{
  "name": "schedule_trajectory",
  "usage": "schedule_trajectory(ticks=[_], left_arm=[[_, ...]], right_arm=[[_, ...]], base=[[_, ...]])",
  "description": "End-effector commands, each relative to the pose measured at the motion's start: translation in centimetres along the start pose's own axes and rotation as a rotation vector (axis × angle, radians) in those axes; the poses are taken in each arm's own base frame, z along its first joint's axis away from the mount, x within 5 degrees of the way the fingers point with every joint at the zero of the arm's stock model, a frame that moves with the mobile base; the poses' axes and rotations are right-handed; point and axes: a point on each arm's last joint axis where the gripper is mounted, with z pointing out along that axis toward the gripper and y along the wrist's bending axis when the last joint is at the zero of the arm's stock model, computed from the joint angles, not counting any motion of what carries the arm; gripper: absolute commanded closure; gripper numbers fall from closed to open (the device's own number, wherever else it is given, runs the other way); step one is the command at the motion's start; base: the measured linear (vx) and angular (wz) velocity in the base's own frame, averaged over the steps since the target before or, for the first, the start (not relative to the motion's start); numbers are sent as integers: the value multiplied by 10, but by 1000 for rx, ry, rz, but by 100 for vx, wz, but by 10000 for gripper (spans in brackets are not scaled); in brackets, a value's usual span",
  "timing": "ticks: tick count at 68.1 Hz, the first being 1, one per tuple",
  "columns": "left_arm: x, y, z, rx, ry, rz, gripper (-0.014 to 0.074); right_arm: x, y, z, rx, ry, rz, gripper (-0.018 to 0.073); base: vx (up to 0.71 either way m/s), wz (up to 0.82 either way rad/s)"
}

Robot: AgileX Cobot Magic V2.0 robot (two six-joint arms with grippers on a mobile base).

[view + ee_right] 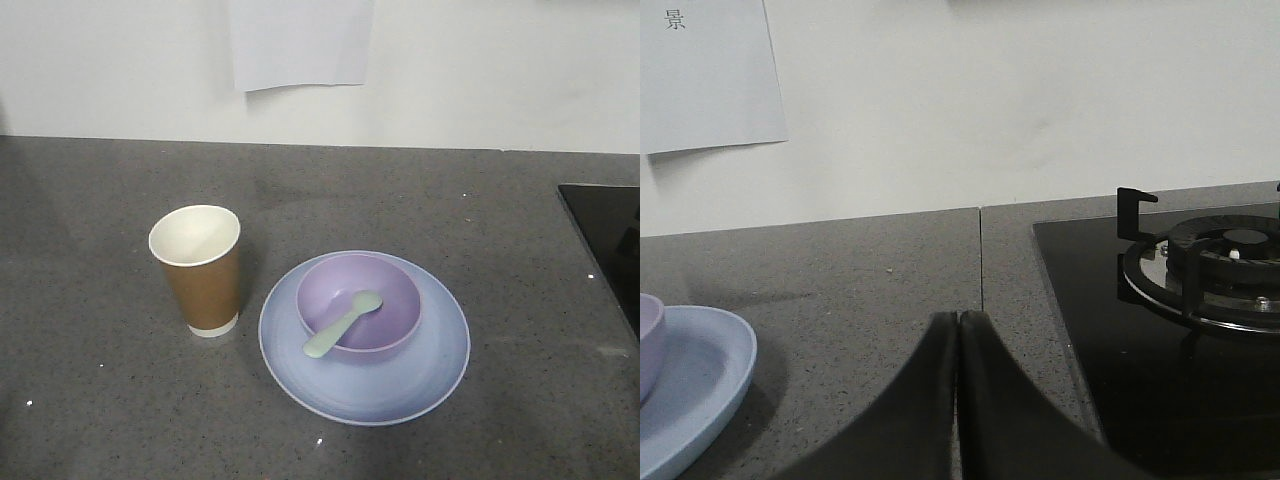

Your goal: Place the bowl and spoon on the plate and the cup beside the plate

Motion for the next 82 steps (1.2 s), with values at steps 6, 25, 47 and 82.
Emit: schedule_trajectory(ticks=[6,25,47,82], left_arm=[[3,1,1,14,-56,-16,603],[3,1,1,14,-56,-16,603],[3,1,1,14,-56,-16,603],[3,1,1,14,-56,-16,603]], right_arm=[[-1,0,-1,3,-64,-26,564],[-1,0,0,3,-63,-26,564],[-1,0,0,3,-63,-26,564],[-1,0,0,3,-63,-26,564]], base=[[0,0],[0,0],[0,0],[0,0]])
